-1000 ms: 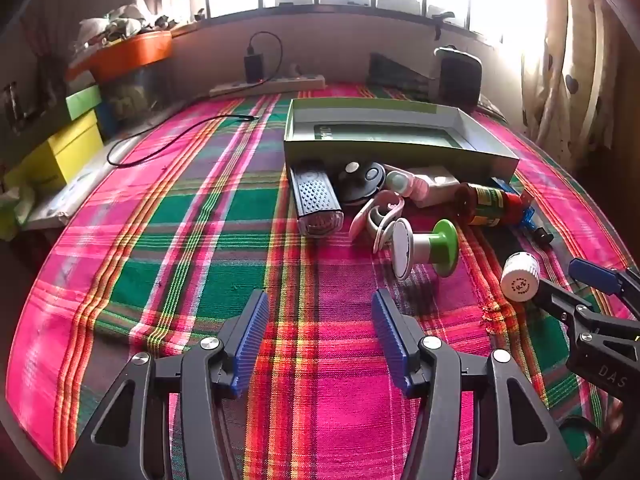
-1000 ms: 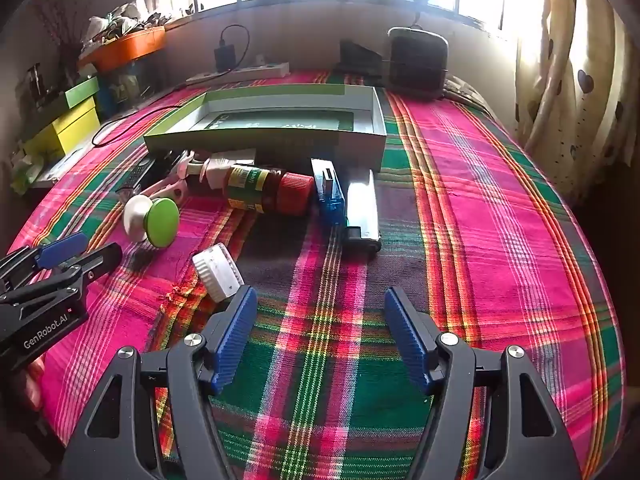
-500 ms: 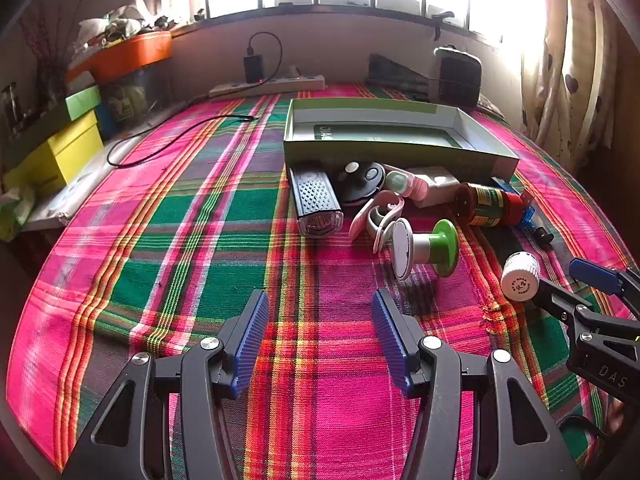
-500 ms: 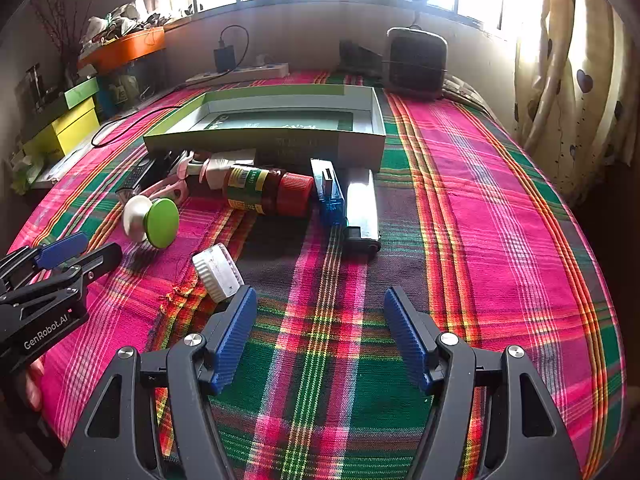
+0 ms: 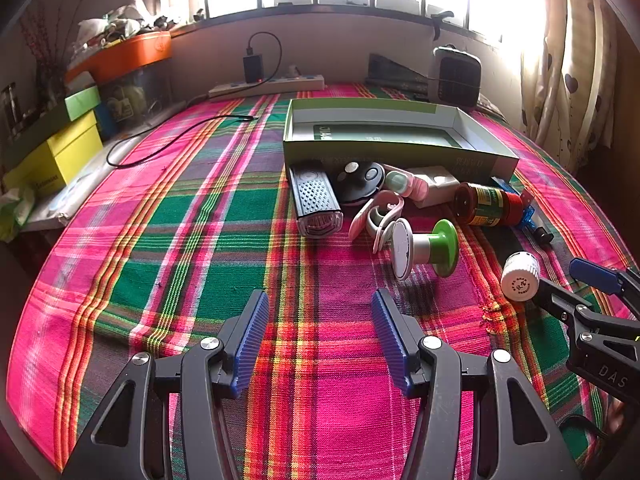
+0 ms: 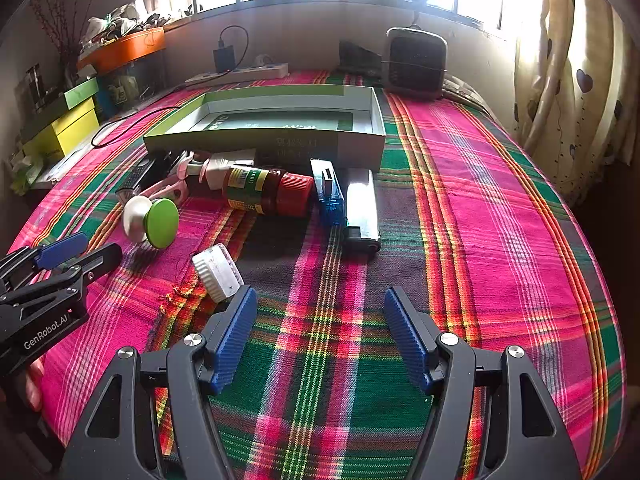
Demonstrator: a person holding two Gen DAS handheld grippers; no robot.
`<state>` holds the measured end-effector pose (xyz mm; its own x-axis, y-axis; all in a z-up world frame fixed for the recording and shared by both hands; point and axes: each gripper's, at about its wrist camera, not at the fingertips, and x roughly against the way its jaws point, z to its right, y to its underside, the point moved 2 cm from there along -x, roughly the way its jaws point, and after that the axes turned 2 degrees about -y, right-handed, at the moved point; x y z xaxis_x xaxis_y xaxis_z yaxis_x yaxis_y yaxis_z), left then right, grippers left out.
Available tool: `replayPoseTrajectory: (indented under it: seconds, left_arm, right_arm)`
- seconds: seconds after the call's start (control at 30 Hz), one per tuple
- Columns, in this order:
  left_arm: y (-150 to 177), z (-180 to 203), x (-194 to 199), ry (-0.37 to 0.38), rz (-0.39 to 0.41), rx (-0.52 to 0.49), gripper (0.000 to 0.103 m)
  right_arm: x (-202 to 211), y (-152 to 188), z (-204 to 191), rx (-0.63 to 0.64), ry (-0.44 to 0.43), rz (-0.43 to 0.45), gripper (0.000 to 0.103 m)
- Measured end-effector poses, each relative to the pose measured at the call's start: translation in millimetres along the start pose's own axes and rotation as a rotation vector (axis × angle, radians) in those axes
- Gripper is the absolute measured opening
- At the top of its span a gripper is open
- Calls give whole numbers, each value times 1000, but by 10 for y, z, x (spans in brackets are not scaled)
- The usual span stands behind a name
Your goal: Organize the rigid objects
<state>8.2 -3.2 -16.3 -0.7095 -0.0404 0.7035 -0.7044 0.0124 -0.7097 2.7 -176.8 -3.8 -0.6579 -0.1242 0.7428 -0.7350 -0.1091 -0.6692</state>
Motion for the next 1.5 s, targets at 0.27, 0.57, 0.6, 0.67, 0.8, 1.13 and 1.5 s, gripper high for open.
replayPoseTrajectory:
  seconds: [0.27, 0.57, 0.6, 0.67, 0.8, 1.13, 1.5]
  left_arm:
    - [0, 3, -1, 0, 0, -2, 53]
    - [-67, -1, -28, 13, -12, -10, 53]
    - [-74, -8, -36, 16, -14, -12, 53]
    - [-89, -24, -47, 30, -20, -14, 53]
    - [-117, -72, -77, 45, -27, -8, 53]
    - [-273, -164, -186, 91, -64, 29, 53]
    - [-468, -209, -350, 97, -89, 51, 53]
  right_arm:
    - [0, 1, -1, 0, 0, 0, 67]
    - [-1, 5, -2, 0, -1, 0, 67]
    - [-1, 4, -1, 1, -2, -1, 67]
    - [4, -4, -17, 7, -6, -4, 67]
    - [-4, -32, 50, 5, -18, -15, 67]
    - [-113, -188, 278, -9, 16, -62, 67]
    - [-342, -467, 441, -21, 12, -98, 67]
